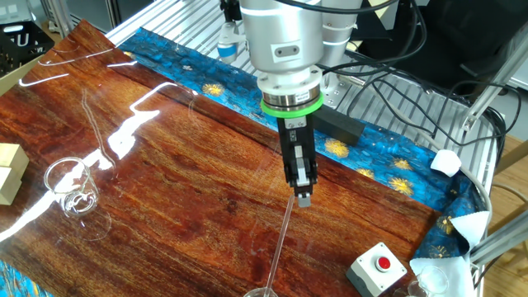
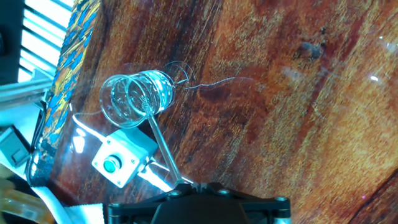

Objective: Stir the beaker with a glass rod

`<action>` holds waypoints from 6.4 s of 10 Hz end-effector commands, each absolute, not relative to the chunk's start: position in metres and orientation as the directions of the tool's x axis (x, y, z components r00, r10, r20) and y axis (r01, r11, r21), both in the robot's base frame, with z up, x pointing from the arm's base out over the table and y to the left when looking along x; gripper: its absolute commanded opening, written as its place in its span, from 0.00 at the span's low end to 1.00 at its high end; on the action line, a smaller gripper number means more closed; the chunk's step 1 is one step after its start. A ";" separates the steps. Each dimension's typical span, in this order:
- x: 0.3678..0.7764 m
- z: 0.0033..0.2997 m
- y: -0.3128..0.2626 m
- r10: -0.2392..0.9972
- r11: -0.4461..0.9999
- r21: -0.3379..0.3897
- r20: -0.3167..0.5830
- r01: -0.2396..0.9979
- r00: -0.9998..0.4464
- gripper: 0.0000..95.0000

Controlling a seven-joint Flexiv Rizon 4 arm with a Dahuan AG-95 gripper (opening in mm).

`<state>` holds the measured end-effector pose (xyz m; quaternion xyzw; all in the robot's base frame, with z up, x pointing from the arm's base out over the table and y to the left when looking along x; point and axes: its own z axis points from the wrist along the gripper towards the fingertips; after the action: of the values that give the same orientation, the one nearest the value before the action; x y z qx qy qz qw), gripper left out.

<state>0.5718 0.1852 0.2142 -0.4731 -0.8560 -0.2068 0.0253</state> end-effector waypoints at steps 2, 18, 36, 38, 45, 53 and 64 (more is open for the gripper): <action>0.573 0.214 0.185 0.772 0.509 0.346 0.221 0.788 -0.596 0.00; 0.589 0.219 0.195 0.822 0.416 0.330 0.261 0.847 -0.506 0.60; 0.626 0.205 0.187 0.855 0.442 0.407 0.080 0.800 -0.513 0.40; 0.626 0.205 0.187 0.853 0.452 0.413 0.062 0.791 -0.519 0.40; 0.627 0.203 0.187 0.857 0.455 0.430 0.027 0.780 -0.515 0.20; 0.629 0.201 0.187 0.851 0.478 0.421 -0.004 0.771 -0.526 0.00; 0.628 0.202 0.187 0.865 0.453 0.398 0.021 0.798 -0.502 0.40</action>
<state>0.6281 0.1877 0.2021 -0.4865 -0.8505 -0.1778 -0.0918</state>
